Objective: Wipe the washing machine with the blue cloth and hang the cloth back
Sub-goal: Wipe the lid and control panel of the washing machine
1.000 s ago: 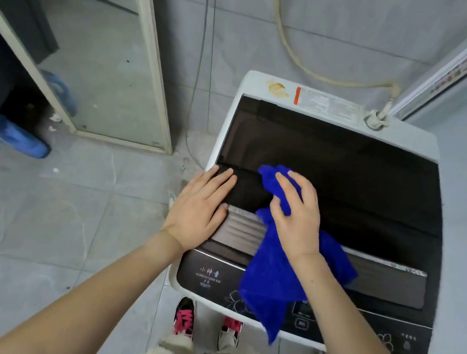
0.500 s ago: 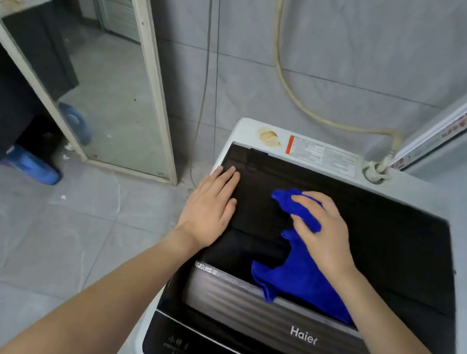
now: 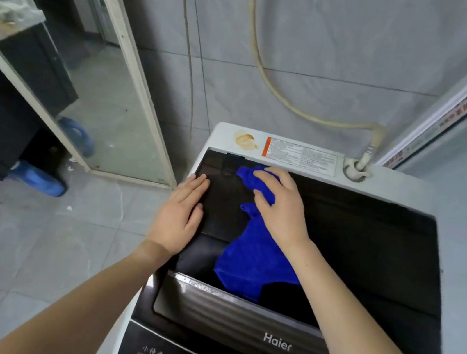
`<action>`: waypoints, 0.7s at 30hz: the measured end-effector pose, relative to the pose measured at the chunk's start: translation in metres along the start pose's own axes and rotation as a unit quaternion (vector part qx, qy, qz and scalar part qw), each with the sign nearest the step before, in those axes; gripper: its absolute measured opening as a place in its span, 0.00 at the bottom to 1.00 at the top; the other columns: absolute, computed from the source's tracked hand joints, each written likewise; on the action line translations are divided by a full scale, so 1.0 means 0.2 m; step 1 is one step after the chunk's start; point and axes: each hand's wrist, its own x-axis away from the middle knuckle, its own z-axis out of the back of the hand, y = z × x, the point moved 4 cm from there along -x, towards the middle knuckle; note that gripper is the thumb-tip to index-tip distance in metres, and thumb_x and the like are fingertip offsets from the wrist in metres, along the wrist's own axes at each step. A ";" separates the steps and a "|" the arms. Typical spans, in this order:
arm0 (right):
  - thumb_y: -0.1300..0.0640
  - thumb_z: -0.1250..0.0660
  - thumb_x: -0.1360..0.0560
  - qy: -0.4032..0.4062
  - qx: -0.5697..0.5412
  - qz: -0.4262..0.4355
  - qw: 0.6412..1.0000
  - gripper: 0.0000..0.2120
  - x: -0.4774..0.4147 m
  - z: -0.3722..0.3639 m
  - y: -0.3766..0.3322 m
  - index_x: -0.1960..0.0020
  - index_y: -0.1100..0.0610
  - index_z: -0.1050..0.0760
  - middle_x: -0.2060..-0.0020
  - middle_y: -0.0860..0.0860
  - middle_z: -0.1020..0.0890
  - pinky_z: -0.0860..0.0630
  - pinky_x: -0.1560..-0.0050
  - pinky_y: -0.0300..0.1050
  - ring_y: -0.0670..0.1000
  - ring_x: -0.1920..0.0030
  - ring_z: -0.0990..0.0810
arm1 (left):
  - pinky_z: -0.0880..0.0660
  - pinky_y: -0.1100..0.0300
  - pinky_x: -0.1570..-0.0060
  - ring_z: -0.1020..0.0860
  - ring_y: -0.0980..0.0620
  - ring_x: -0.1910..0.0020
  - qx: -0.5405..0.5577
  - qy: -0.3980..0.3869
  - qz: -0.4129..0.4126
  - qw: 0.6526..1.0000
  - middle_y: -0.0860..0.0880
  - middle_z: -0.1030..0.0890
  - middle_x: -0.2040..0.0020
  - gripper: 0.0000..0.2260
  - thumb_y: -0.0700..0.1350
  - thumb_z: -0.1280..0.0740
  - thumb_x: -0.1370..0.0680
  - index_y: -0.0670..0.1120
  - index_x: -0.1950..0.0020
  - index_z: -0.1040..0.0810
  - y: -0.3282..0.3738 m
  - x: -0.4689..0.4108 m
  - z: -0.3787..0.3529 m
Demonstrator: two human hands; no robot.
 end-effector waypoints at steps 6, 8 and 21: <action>0.56 0.34 0.22 0.105 0.059 -0.127 0.984 0.18 0.38 0.64 0.52 0.34 0.47 0.26 0.36 0.42 0.28 0.41 0.35 0.23 0.41 0.36 0.30 | 0.51 0.71 0.26 0.37 0.48 0.24 -0.009 0.013 -0.012 1.000 0.50 0.33 0.25 0.21 0.38 0.41 0.19 0.42 0.26 0.30 0.00 -0.01 -0.02; 0.56 0.34 0.22 0.144 0.069 -0.173 0.972 0.16 0.48 0.80 0.64 0.34 0.49 0.25 0.37 0.44 0.27 0.43 0.37 0.20 0.43 0.37 0.29 | 0.50 0.71 0.26 0.37 0.47 0.24 -0.019 0.015 -0.018 1.000 0.50 0.33 0.25 0.21 0.40 0.41 0.20 0.42 0.26 0.30 0.00 -0.01 -0.02; 0.57 0.34 0.22 0.135 0.040 -0.138 0.980 0.19 0.28 0.46 0.38 0.32 0.51 0.26 0.34 0.46 0.28 0.36 0.31 0.36 0.43 0.34 0.30 | 0.44 0.54 0.24 0.36 0.41 0.25 -0.047 0.009 -0.007 0.999 0.41 0.32 0.25 0.24 0.43 0.43 0.22 0.38 0.26 0.31 0.08 -0.01 -0.02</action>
